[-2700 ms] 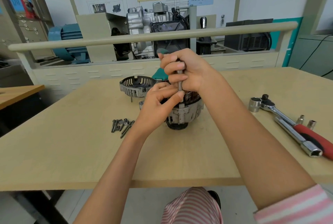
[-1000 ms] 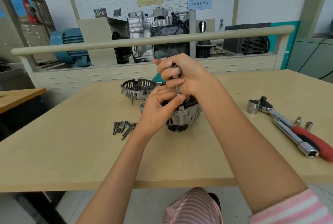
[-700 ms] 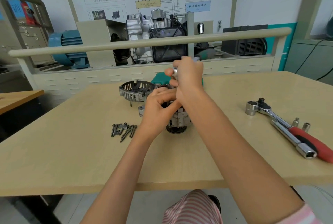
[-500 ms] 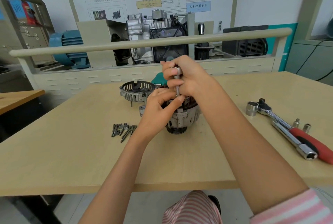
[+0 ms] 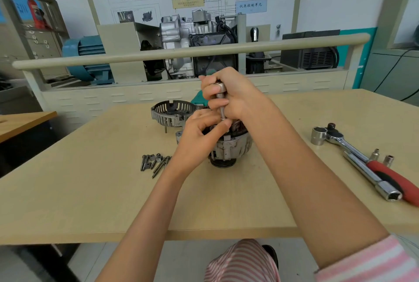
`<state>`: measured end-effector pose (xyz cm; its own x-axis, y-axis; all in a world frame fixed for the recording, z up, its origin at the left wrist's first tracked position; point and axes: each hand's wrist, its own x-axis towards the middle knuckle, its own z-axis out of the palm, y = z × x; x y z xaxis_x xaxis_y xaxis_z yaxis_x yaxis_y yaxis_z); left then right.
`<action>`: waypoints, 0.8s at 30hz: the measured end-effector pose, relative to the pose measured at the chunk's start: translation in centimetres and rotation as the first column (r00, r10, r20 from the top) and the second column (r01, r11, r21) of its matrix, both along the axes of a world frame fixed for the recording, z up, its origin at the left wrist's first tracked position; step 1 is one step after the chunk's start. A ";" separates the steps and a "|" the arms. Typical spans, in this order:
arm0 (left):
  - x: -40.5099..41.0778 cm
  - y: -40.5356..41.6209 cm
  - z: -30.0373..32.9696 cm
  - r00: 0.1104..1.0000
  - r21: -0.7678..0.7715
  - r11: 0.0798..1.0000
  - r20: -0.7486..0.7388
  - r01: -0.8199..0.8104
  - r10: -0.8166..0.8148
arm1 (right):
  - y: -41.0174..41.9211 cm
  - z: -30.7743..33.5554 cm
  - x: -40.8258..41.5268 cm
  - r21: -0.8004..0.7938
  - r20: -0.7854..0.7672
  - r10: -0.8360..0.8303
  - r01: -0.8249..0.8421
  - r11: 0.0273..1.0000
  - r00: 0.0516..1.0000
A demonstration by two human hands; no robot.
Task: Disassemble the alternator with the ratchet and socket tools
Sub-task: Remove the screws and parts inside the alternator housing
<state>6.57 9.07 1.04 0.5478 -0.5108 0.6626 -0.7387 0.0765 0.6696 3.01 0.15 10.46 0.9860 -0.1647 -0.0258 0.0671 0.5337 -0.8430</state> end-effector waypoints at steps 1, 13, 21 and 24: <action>0.0 0.0 0.0 1.000 -0.002 1.000 0.007 0.005 -0.005 | -0.2 0.1 -0.1 0.011 0.002 0.051 -0.051 0.999 0.999; -0.3 -0.5 -0.3 0.997 -0.071 0.997 0.072 -0.026 0.031 | 0.8 -0.7 -0.1 0.012 0.077 -0.347 0.347 0.938 0.935; -0.4 -0.3 -0.2 0.989 -0.058 0.998 0.146 -0.005 0.013 | 0.4 -1.2 -0.3 0.097 0.127 -0.343 0.332 0.938 0.931; -0.5 -0.3 -0.1 0.995 -0.053 0.999 0.103 -0.004 0.010 | 1.6 -2.0 -0.3 0.173 0.234 -0.655 0.632 0.755 0.719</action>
<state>6.05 8.78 0.97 0.4787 -0.4703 0.7414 -0.8043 0.1037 0.5851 2.74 1.78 8.48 0.6118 -0.7709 0.1773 0.6299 0.3392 -0.6987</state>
